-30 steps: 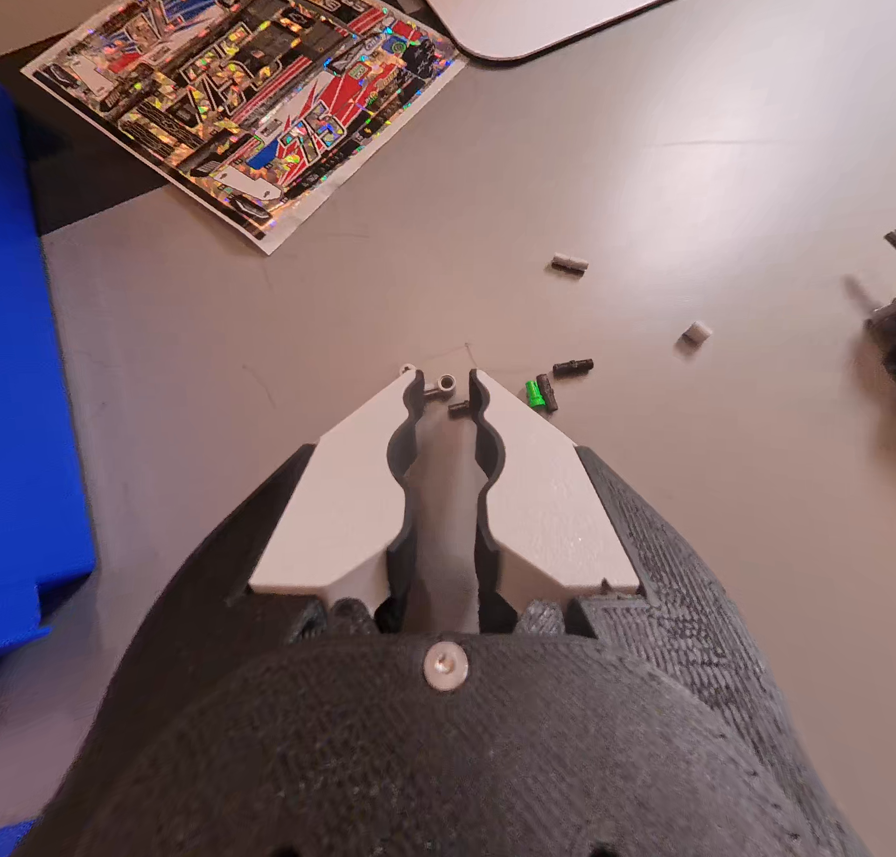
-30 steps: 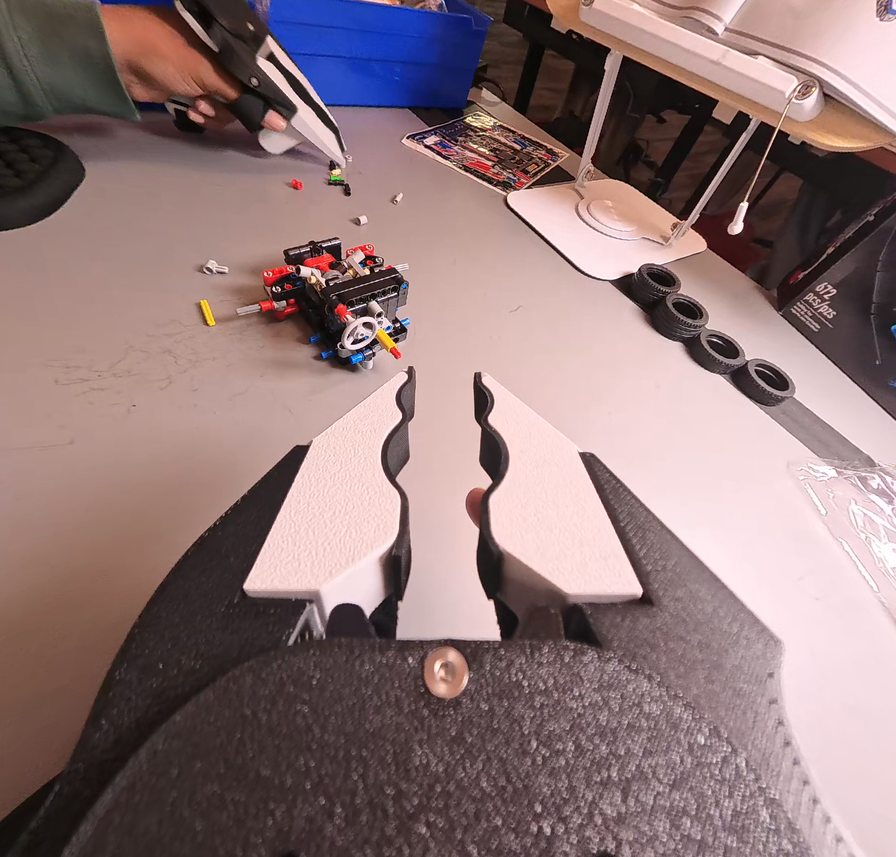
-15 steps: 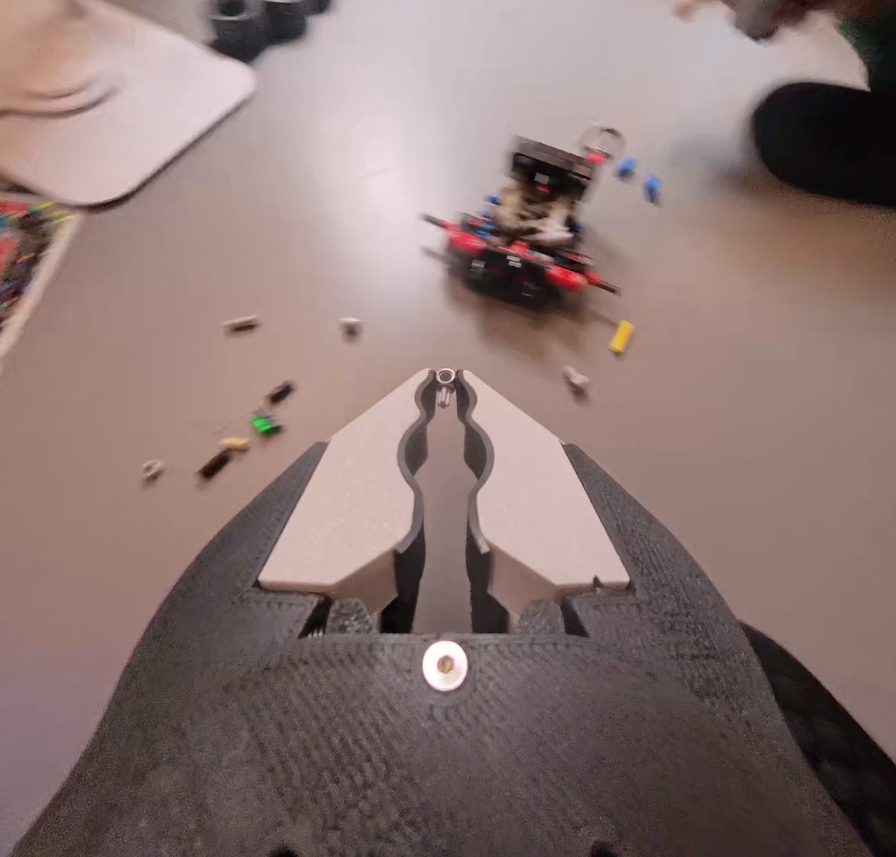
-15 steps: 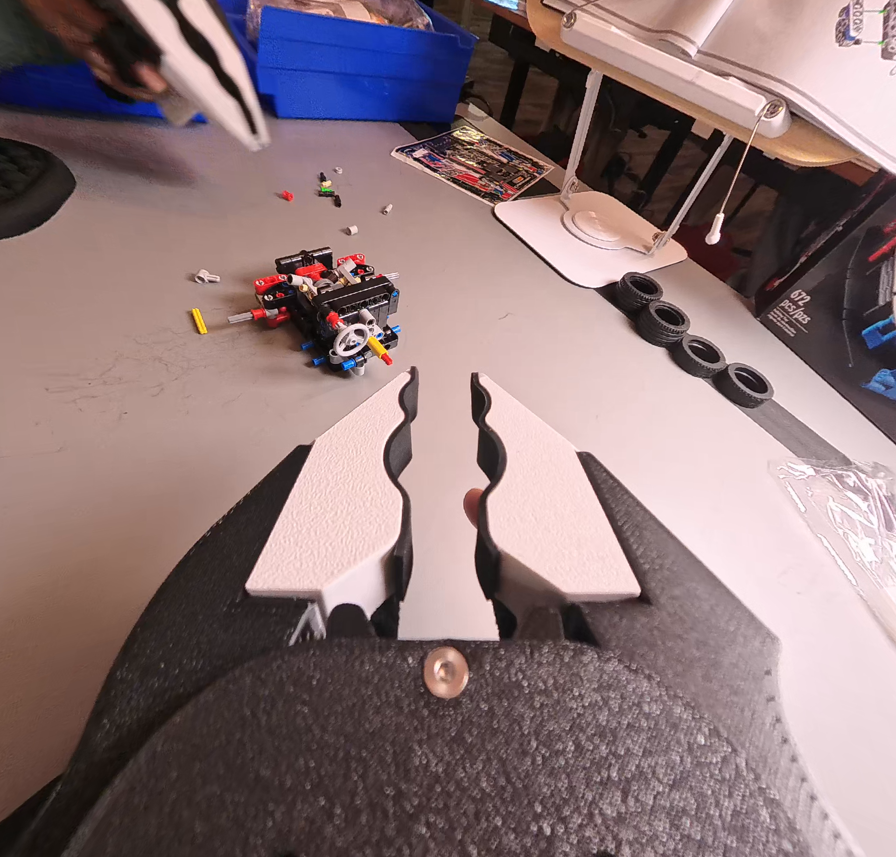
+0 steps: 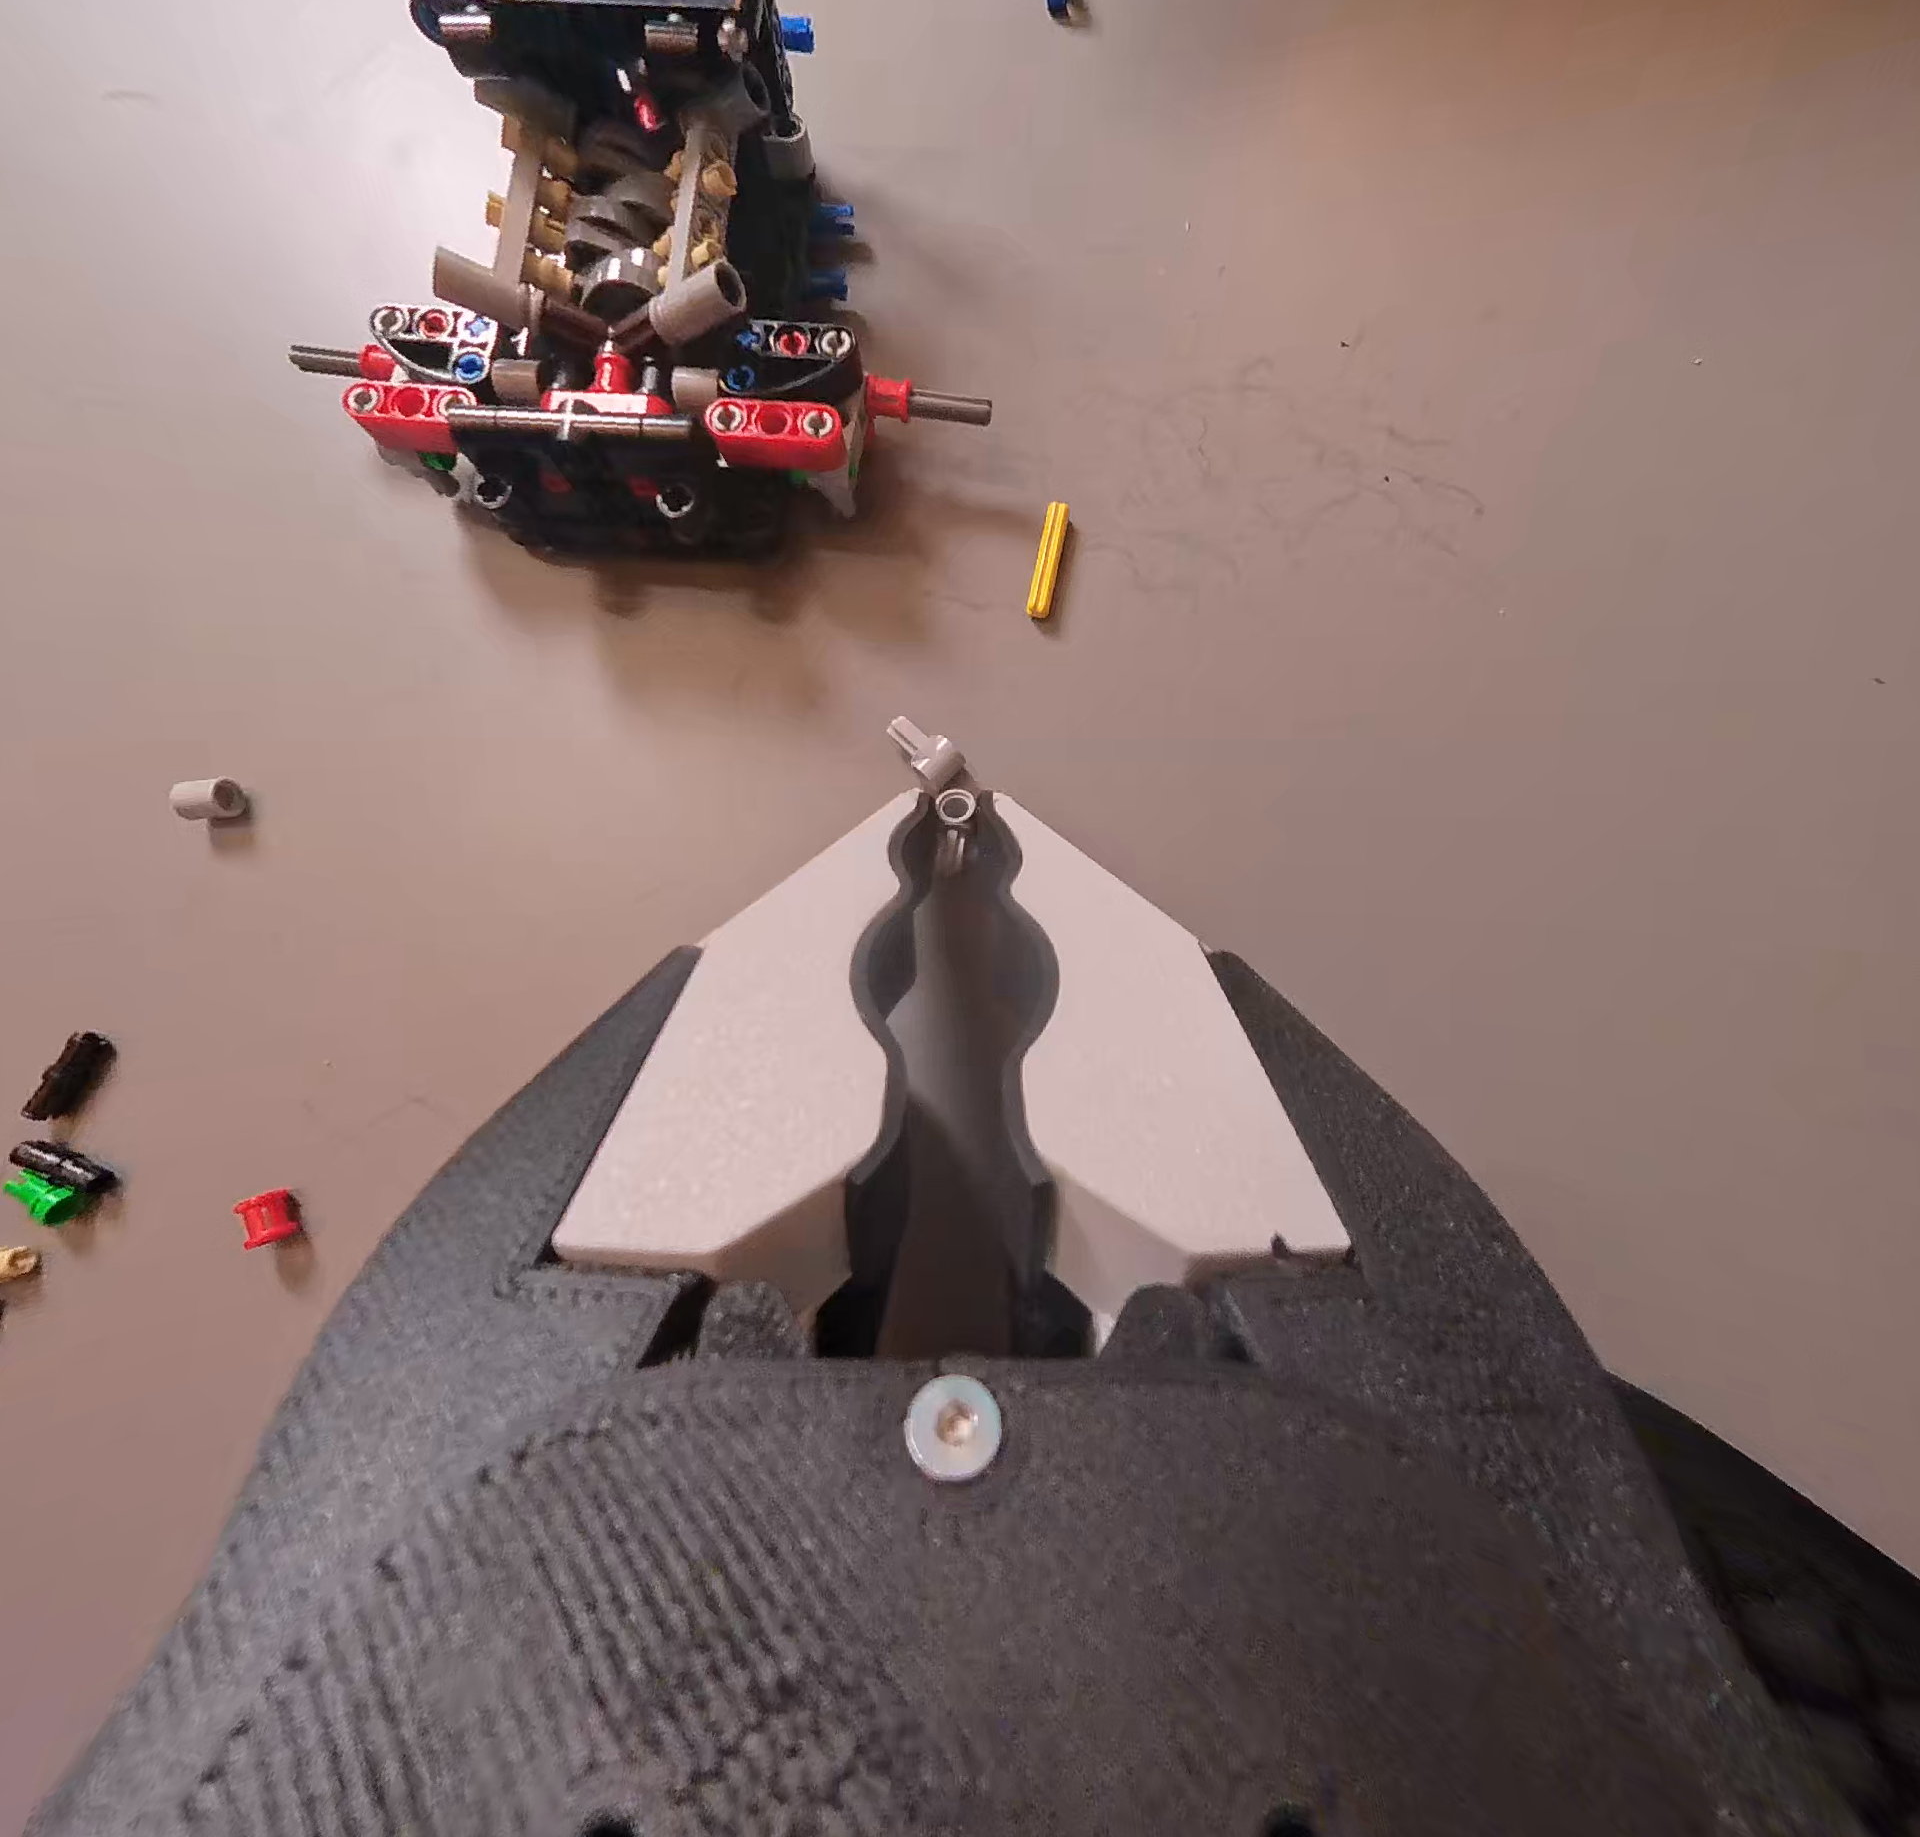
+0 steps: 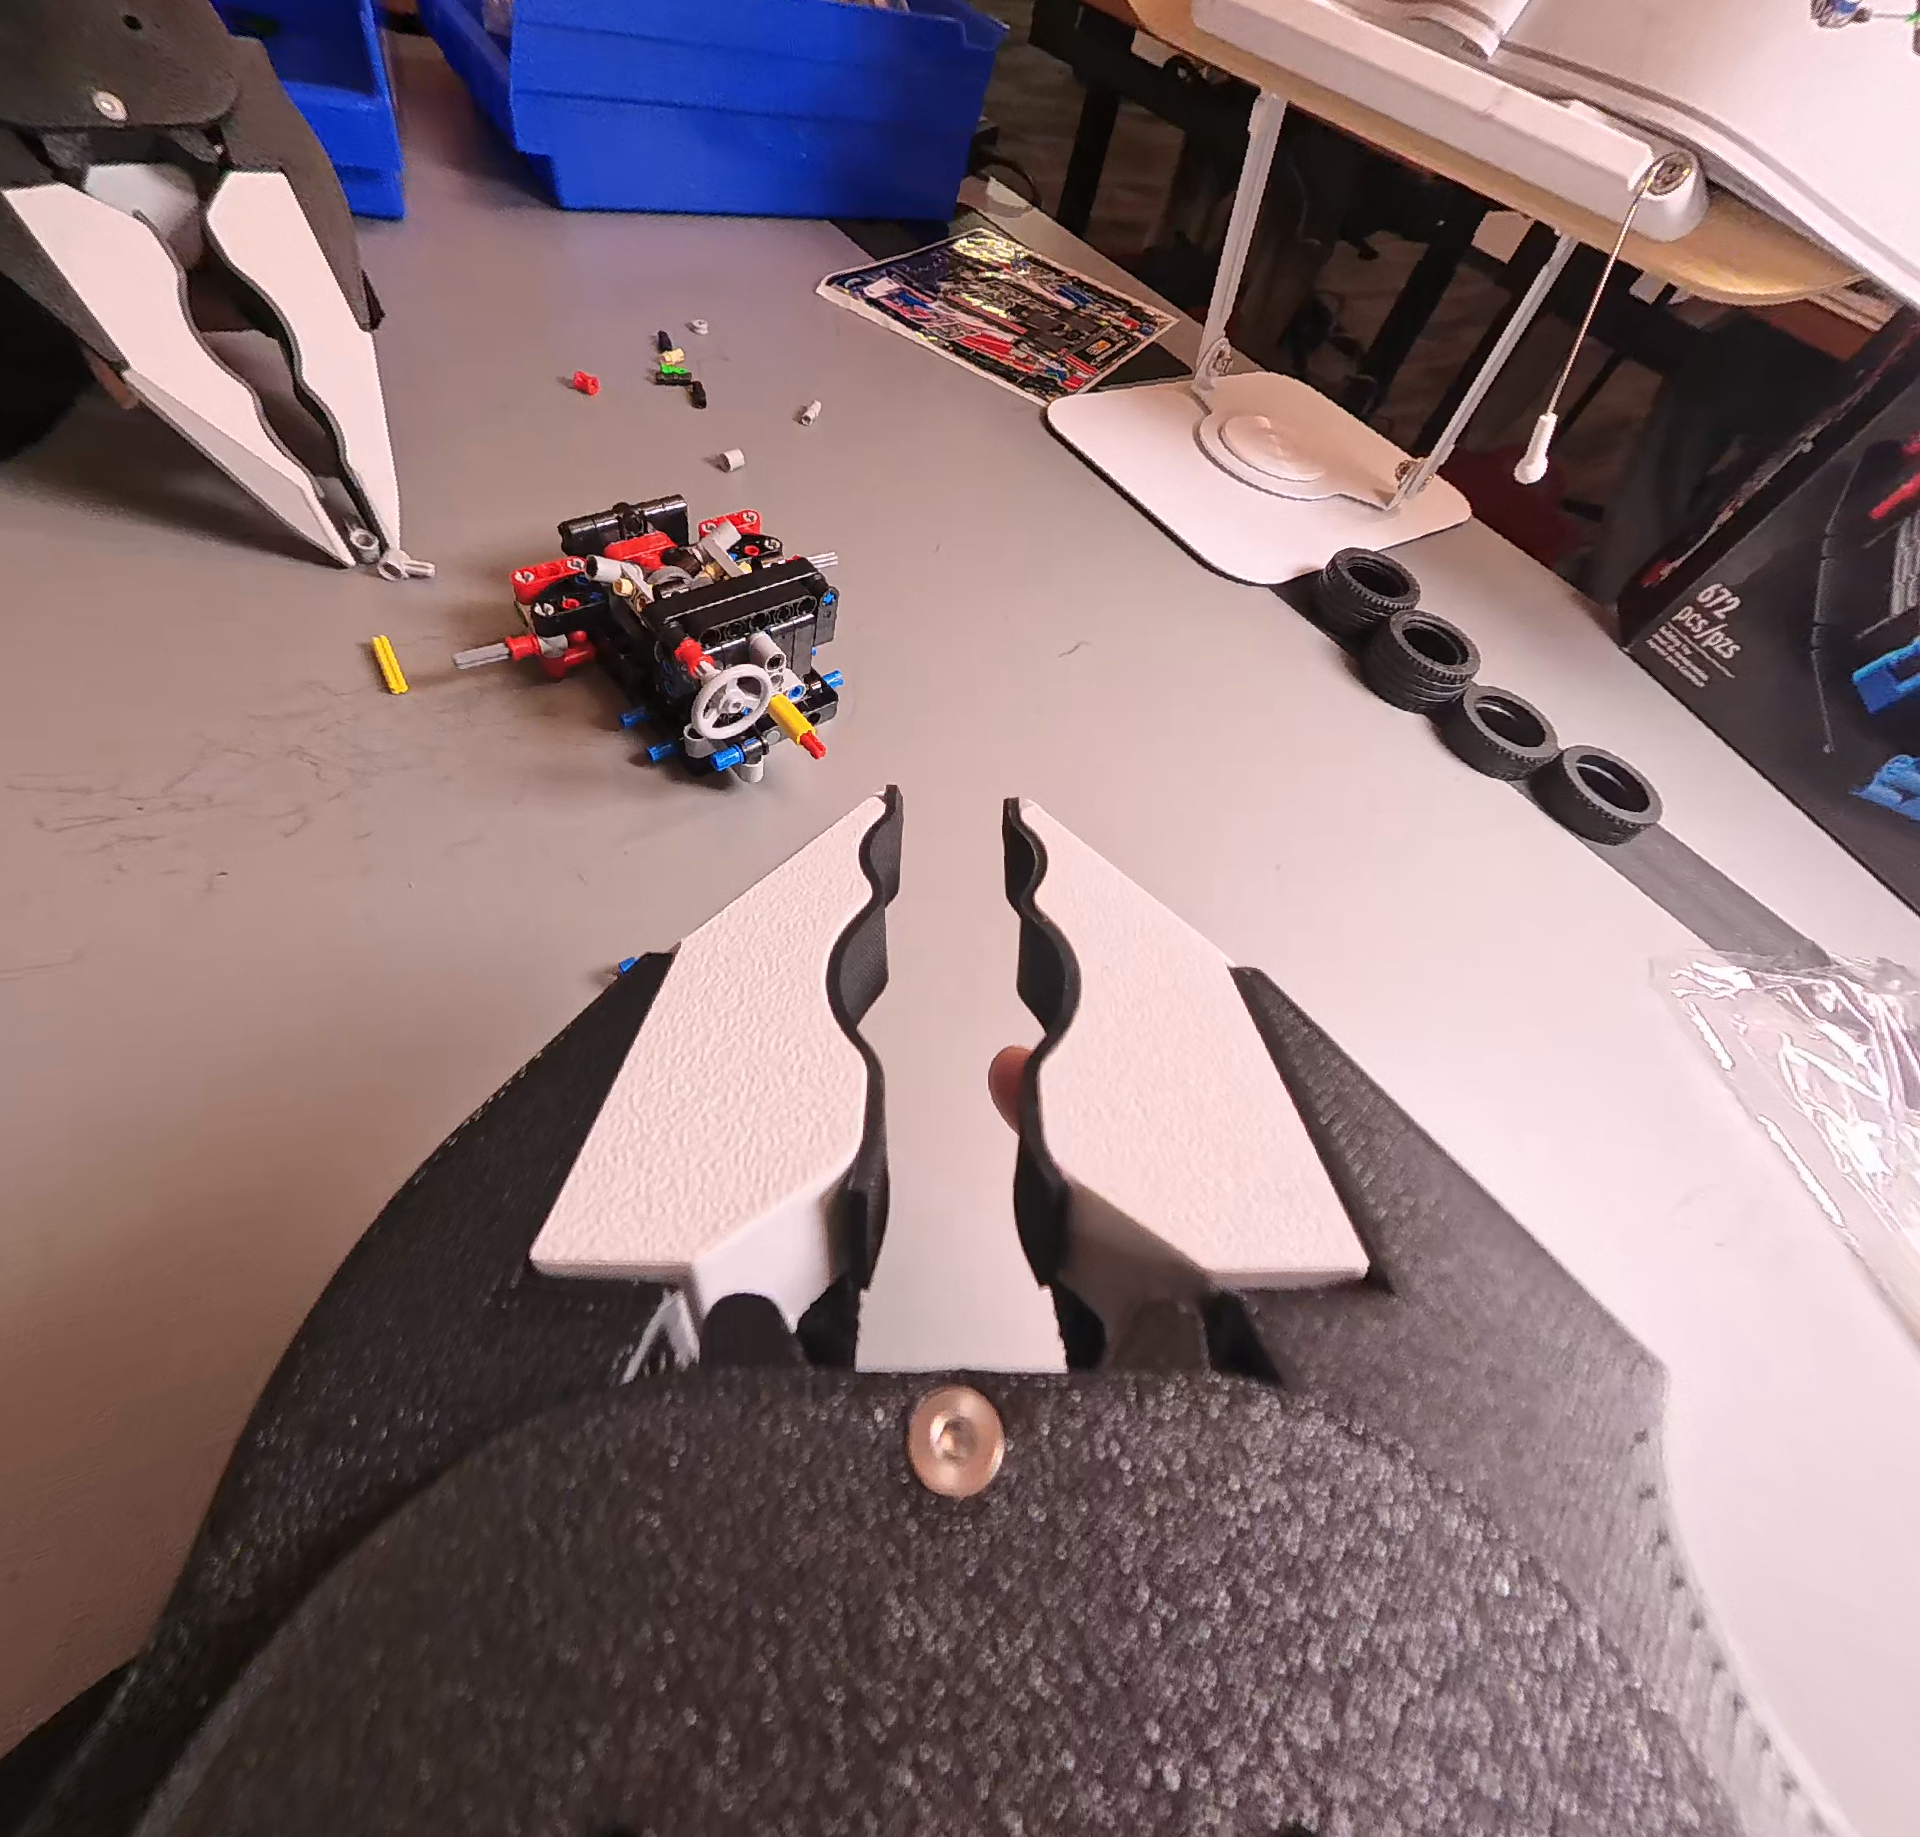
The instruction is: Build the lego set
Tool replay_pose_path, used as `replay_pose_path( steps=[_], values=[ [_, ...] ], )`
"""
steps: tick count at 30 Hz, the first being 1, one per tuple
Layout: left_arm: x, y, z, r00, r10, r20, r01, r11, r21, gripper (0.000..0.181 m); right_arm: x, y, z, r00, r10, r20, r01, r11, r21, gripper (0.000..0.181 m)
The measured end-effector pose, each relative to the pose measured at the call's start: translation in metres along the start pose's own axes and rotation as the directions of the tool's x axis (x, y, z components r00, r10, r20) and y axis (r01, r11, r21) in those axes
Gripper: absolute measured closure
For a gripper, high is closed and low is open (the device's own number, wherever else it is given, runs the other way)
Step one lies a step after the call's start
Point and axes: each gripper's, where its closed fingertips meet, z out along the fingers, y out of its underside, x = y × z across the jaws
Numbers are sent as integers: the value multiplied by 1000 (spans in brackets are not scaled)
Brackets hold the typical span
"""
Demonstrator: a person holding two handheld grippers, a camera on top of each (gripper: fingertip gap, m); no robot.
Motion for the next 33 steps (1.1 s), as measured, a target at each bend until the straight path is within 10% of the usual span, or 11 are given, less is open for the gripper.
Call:
replay_pose_path(
  steps=[13, 22, 33],
  values=[
    [-38, -21, -34, 984, -145, 102, 117, 963, 241, 157, -1, 4, 3, 1000, 2, 5, -2, 1000, -13, 164],
    [-170, 60, -96, 642, -555, 529, 439, 832, 341, 167, -5, 5, 5, 1000, 0, 19, 0, 1000, -15, 164],
    [-184, 72, -65, 763, -391, 514, 381, 915, 131, 161, -6, 4, 5, 1000, -5, 30, 5, 1000, -4, 165]
  ],
)
